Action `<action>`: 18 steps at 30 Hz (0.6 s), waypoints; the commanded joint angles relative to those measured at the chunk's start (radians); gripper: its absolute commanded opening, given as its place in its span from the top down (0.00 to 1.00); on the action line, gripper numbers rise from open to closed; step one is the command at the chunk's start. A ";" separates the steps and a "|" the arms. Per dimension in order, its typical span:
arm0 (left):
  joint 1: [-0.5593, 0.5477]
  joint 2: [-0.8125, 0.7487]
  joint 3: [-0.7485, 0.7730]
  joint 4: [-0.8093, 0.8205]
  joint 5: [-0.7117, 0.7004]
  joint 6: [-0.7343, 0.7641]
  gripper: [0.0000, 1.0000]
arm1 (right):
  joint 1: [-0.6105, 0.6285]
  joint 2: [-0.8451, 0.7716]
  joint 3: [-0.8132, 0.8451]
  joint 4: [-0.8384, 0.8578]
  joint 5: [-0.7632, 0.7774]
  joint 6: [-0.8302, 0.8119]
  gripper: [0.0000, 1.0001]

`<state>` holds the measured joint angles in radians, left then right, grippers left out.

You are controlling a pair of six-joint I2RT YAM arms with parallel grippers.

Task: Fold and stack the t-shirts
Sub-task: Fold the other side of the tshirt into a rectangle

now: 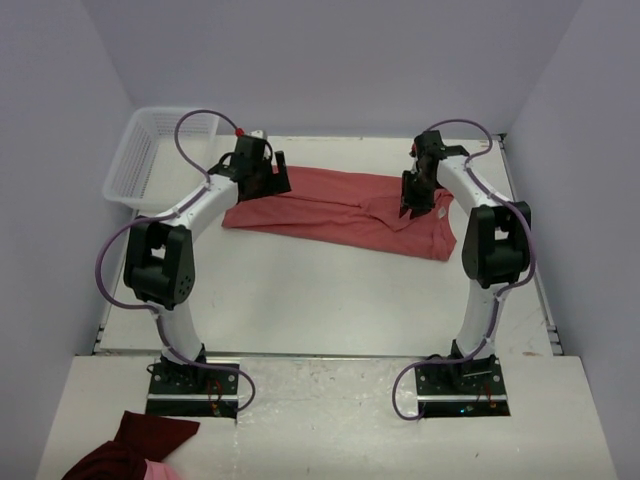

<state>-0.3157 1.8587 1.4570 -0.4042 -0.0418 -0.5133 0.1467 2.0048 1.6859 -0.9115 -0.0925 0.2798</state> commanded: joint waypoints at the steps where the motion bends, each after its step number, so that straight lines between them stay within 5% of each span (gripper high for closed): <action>1: -0.014 -0.030 -0.032 0.042 0.037 0.022 0.13 | 0.020 0.012 -0.005 0.023 0.011 -0.001 0.66; 5: -0.068 -0.030 -0.072 0.080 0.037 0.036 0.42 | 0.030 -0.014 -0.074 0.104 0.014 0.041 0.88; 6: -0.071 -0.018 -0.075 0.081 0.036 0.039 0.68 | 0.037 -0.012 -0.095 0.109 0.007 0.048 1.00; 8: -0.071 -0.003 -0.078 0.082 0.017 0.041 0.98 | 0.048 -0.011 -0.118 0.131 0.019 0.053 1.00; 18: -0.071 0.143 -0.053 0.038 -0.102 0.072 1.00 | 0.082 0.020 -0.158 0.140 0.045 0.078 1.00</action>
<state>-0.3908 1.9614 1.3819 -0.3611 -0.0982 -0.4664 0.2237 2.0285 1.5158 -0.7902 -0.0700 0.3359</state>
